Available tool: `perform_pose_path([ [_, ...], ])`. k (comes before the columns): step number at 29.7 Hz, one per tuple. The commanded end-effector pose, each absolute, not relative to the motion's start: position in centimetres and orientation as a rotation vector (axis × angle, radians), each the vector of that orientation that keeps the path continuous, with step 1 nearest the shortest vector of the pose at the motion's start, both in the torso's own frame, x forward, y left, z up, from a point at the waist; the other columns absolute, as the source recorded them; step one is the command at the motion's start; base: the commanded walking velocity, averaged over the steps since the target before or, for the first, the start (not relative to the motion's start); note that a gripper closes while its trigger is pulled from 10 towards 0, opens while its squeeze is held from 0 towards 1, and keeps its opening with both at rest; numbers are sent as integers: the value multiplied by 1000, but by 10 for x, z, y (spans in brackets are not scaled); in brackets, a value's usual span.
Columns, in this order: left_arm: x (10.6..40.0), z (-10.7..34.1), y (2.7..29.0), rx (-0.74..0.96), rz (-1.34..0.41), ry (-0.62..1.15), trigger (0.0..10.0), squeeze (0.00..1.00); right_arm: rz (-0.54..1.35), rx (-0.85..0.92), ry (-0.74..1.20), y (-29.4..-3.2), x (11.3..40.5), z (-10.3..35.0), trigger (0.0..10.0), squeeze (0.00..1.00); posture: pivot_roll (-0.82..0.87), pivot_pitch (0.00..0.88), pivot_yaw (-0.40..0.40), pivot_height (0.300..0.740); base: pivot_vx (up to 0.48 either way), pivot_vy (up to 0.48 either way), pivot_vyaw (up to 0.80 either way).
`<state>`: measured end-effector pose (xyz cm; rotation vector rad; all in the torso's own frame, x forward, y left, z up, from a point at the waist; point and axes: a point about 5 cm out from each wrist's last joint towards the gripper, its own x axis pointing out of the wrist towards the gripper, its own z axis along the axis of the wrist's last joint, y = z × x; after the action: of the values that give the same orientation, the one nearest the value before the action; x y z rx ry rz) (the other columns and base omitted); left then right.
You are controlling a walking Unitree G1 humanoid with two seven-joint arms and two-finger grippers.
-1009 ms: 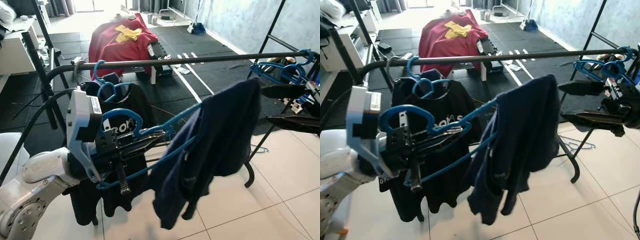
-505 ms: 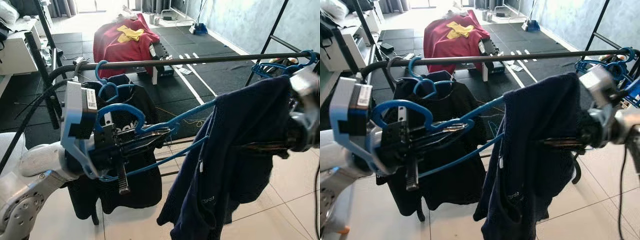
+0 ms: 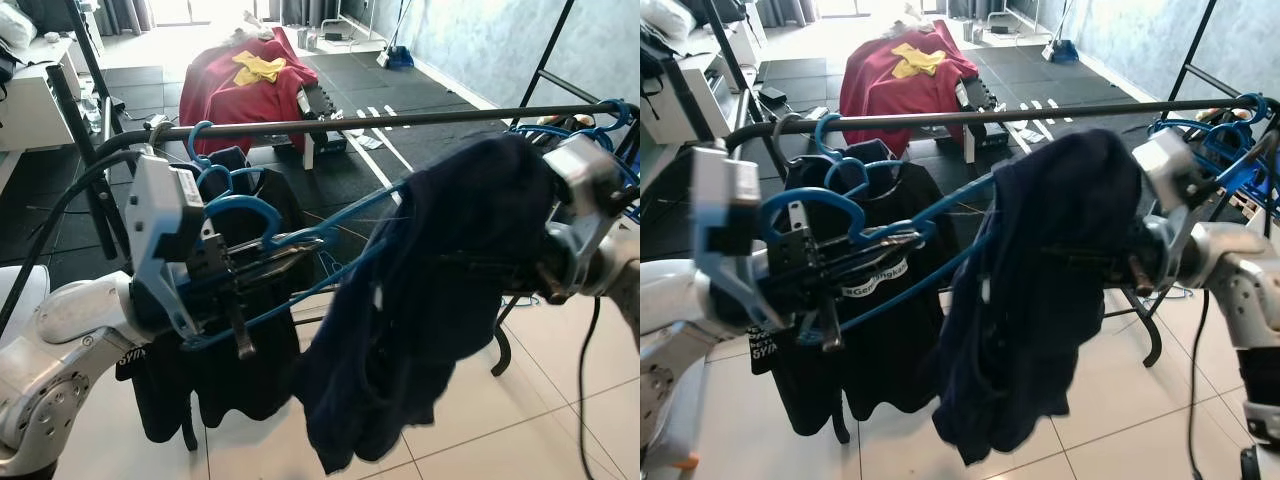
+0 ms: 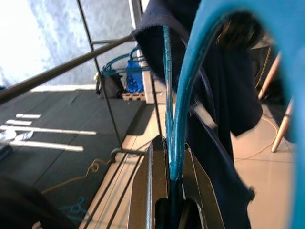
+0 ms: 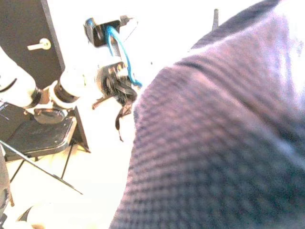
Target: Hang hanger
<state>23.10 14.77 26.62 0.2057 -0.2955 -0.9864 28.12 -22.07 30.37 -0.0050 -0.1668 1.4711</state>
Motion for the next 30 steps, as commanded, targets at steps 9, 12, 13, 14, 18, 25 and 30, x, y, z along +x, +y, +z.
perform_pose_path([
  [9, 208, 203, 176, 377, -994, 51, 10000, 0, 1240, -3, -325, -253, 290, 335, 0, 0, -129, 90, -16, 740, 0, 0, 0],
  [12, 203, 184, 188, 408, -958, 169, 10000, 0, 1122, -32, -253, -257, 300, 324, 0, 0, -127, 92, -14, 740, 0, 0, 0],
  [13, 199, 166, 196, 395, -899, 247, 10000, 0, 991, -57, -174, -259, 312, 305, 3255, 0, -122, 93, -20, 740, 0, 0, 0],
  [14, 194, 146, 197, 321, -826, 295, 10000, 0, 855, -50, -76, -258, 323, 274, 10000, 0, -112, 93, -26, 740, 0, 0, 0],
  [18, 191, 127, 193, 247, -746, 323, 10000, 0, 744, -43, 14, -255, 329, 242, 10000, 0, -105, 96, -31, 740, 0, 0, 0],
  [25, 191, 72, 193, -108, -189, 363, 10000, 0, 477, 60, 341, -223, 311, 116, 10000, 0, -65, 96, -40, 740, 0, 0, 0],
  [30, 184, 40, 210, -186, 152, 397, 10000, 0, 308, 187, 422, -221, 294, 72, 10000, 0, -63, 92, -32, 740, 0, 0, 479],
])
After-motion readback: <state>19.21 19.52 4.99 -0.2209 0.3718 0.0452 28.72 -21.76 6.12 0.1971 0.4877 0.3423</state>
